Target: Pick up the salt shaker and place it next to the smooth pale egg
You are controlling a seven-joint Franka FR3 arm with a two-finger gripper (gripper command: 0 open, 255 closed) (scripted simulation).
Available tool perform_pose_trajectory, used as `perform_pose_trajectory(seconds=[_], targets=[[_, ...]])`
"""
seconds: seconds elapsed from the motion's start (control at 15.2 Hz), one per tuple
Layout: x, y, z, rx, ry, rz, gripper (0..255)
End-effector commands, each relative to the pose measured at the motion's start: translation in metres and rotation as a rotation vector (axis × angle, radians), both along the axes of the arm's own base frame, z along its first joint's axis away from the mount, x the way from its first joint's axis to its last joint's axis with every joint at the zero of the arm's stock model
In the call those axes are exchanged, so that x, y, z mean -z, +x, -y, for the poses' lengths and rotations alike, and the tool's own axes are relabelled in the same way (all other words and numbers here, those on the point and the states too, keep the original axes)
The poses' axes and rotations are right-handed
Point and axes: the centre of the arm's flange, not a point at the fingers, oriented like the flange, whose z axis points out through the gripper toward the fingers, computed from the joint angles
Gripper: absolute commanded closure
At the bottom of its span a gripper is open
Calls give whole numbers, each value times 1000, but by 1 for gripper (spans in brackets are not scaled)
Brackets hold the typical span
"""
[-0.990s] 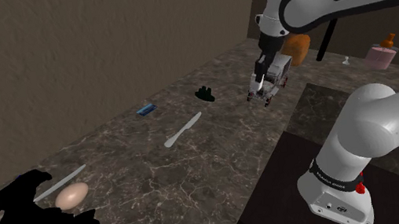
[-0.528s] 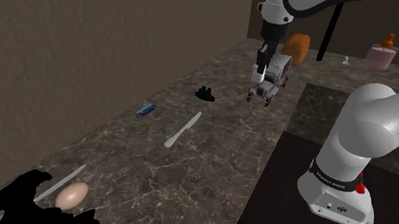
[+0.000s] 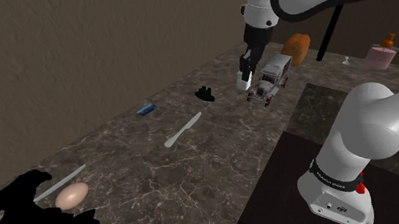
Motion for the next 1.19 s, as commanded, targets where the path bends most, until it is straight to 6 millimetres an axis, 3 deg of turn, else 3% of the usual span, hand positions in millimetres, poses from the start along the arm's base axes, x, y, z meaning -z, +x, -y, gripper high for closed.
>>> perform_pose_trajectory(seconds=[0.0,1.12], targets=[[0,6,-28,1,1,0,255],[-1,50,-247,1,1,0,255]])
